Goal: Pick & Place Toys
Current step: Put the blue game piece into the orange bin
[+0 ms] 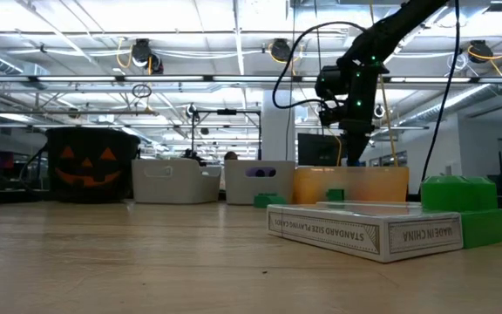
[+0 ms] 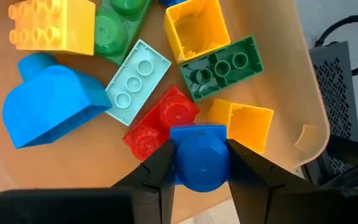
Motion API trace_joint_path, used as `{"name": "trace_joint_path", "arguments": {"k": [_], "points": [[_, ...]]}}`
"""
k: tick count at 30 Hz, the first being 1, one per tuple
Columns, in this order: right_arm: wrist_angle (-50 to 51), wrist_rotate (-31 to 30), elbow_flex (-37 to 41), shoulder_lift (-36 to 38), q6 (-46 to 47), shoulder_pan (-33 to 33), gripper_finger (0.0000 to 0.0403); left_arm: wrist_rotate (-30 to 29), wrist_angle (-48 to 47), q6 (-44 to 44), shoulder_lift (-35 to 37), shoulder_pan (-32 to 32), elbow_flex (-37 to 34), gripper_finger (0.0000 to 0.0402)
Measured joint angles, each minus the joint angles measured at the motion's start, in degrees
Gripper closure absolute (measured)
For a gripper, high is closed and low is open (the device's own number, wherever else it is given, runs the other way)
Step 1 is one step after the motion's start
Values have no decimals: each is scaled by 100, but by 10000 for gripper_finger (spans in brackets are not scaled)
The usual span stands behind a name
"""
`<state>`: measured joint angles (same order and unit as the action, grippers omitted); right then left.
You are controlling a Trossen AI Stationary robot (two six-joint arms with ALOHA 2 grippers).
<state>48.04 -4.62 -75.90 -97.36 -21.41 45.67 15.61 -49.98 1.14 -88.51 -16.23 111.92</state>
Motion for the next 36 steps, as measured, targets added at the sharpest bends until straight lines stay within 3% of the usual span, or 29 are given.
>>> {"name": "trace_joint_path", "arguments": {"k": [29, 36], "points": [[-43, 31, 27, -9, -162, 74, 299, -223, 46, -100, 0, 2, 0, 169], [-119, 24, 406, -1, -97, 62, 299, -222, 48, -95, 0, 2, 0, 169]]}}
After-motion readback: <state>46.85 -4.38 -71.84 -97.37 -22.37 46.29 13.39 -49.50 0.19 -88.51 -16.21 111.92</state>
